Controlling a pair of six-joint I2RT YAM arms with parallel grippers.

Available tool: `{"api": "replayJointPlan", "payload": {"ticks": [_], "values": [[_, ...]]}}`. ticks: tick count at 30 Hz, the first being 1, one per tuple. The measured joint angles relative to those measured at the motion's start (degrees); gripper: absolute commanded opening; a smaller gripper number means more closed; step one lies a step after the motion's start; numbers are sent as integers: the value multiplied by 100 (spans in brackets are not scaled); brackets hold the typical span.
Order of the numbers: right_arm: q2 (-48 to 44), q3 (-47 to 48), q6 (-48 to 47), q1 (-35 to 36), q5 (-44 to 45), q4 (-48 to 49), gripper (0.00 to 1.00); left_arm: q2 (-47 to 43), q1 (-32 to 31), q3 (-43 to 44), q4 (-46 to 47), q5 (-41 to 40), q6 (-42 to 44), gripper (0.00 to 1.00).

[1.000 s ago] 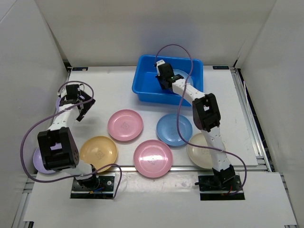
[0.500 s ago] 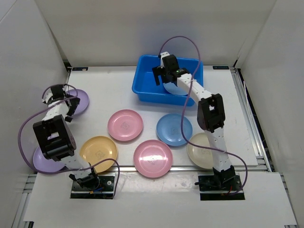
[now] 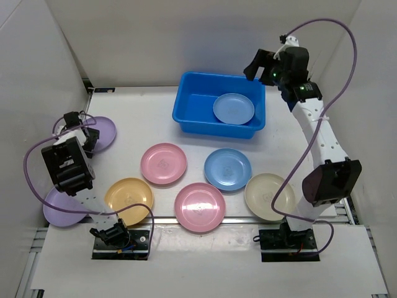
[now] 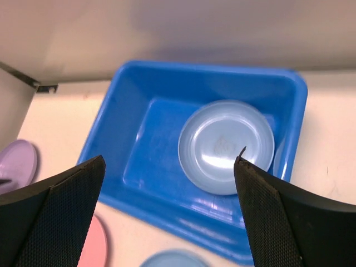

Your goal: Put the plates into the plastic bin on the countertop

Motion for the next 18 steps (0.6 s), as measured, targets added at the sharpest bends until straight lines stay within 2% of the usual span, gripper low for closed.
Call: {"api": "replayJointPlan", "payload": {"ticks": [8,9,11,12,14,18], "values": [[-461,-1294,291,-24,35,-199,99,529,35,546,122,22,-107,58],[-560,-1423,321,-24,85,-229,99,557,39,555,131,20,-129,49],[-789,-1617,374,-39,170,-284,99,577,46,557,118,28,-177,37],[-955,-1718,385,-42,216,-286,99,603,48,557,116,42,-188,25],[-1298,-1864,402,-44,286,-275,99,612,52,560,140,81,-214,10],[-1956,-2028,431,-46,481,-205,99,610,72,579,282,269,-184,10]]}}
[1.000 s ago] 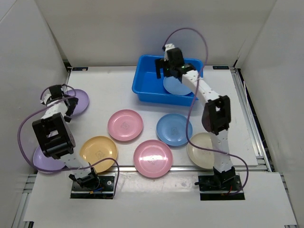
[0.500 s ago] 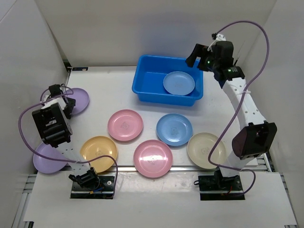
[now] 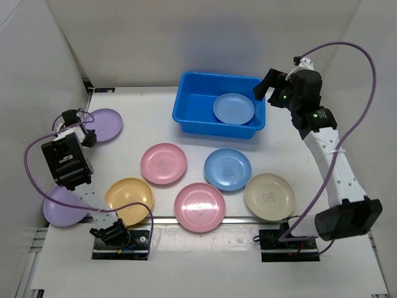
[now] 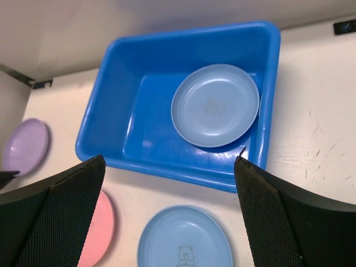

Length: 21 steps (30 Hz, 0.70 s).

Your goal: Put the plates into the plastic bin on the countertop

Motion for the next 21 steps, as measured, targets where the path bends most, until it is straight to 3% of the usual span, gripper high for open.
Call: {"api": "replayJointPlan", "payload": {"ticks": [7,14,21], "values": [[-494,-400,52,0,251,90,99,-181,-219,120,-101,94,603,10],[-540,-903,74,0,420,26,99,-988,-822,590,-31,549,1316,10],[-737,-1244,81,-7,739,-223,99,-977,-2186,2610,385,1261,2114,10]]}}
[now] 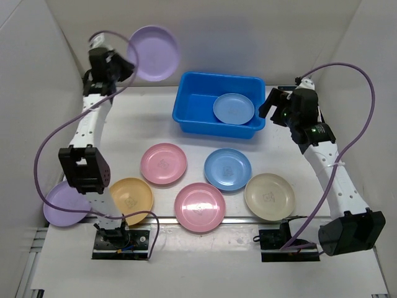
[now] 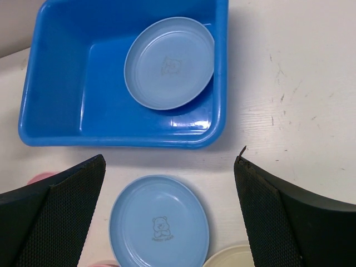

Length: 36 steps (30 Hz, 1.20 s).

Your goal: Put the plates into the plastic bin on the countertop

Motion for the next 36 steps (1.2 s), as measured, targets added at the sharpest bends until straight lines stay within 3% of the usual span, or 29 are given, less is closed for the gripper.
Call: {"api": "replayJointPlan", "payload": {"ticks": [5,9,20,34,36], "values": [[-286,-101,22,-68,249,-68,99,949,-1226,1882,-20,413,415,10],[-514,-175,61,-216,402,-210,99,1923,-1926,2791,-131,525,570,10],[-501,-302,208,-911,52,-682,99,3891,-2835,3276,-428,553,323,10],[-39,-468,223,-1349,-470,-935,99,4568,-3239,3475,-74,-190,-74,10],[17,-468,221,-1349,-555,-938,99,4669,-3248,3560,-57,-247,-101,14]]}}
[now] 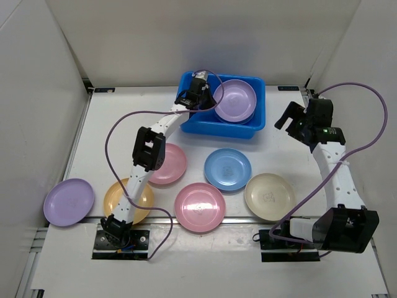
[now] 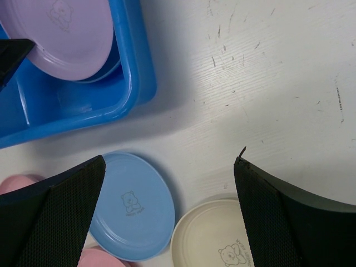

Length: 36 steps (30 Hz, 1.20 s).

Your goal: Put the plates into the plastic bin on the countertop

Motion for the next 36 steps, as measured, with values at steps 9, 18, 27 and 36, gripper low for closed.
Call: {"api": "replayJointPlan", "payload": {"ticks": [9,18,27,36], "values": [[175,0,-9,0,-155,-7,99,125,-22,46,63,-205,-114,38],[219,0,-164,0,-317,-17,99,118,-24,109,269,-177,-94,99],[149,-844,-1014,26,-1390,413,99,-955,-28,-595,-133,94,741,99],[546,-2061,-1102,767,-1965,1318,98,-5082,-20,-4087,-208,-188,1600,99]]}}
